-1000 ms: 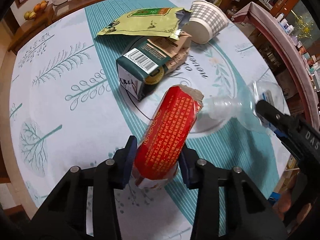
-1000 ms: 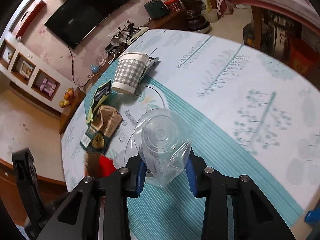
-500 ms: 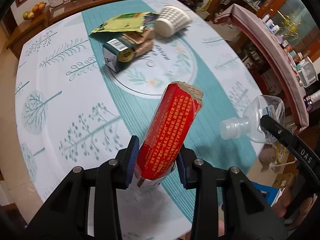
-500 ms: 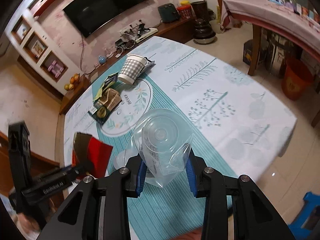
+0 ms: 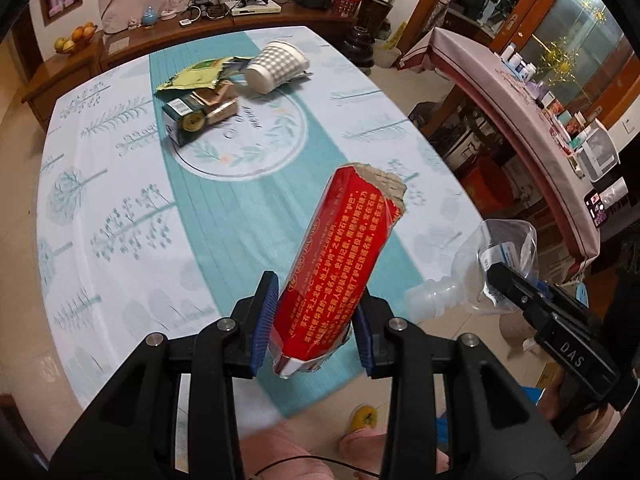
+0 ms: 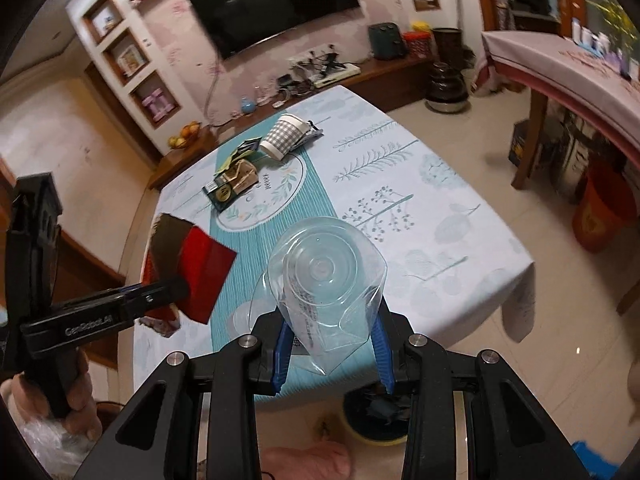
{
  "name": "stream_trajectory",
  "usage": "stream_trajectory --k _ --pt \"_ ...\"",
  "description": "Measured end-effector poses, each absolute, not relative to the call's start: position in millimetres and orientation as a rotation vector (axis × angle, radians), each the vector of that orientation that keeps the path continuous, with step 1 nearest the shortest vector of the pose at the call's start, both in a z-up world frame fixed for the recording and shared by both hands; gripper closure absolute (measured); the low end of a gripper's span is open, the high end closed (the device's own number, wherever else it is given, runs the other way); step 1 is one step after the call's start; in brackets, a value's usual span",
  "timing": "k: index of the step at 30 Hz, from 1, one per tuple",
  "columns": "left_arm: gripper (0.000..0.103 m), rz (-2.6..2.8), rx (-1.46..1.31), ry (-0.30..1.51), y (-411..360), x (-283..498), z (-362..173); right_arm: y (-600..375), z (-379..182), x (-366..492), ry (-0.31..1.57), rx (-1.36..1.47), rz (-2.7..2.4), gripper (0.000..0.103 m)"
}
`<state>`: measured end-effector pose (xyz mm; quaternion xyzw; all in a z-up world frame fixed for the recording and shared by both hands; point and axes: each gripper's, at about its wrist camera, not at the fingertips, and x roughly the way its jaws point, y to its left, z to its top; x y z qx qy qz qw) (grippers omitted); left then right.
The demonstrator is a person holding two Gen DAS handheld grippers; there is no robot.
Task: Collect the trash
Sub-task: 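Carry both items to the black bin and open both tools to drop them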
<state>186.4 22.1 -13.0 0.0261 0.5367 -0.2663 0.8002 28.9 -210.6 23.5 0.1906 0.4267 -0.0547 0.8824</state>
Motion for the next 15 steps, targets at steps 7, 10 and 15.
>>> stream_trajectory --k 7,10,15 --pt "0.071 -0.531 0.008 1.137 -20.3 110.1 -12.0 -258.3 25.4 -38.9 0.907 0.375 -0.042 0.069" --pt "0.071 -0.515 -0.001 1.123 -36.9 74.0 -14.7 -276.2 17.5 -64.0 0.943 0.372 -0.018 0.069" --pt "0.071 -0.479 -0.039 1.144 -54.8 21.2 -28.8 -293.6 -3.9 -98.4 0.992 0.369 0.023 0.069"
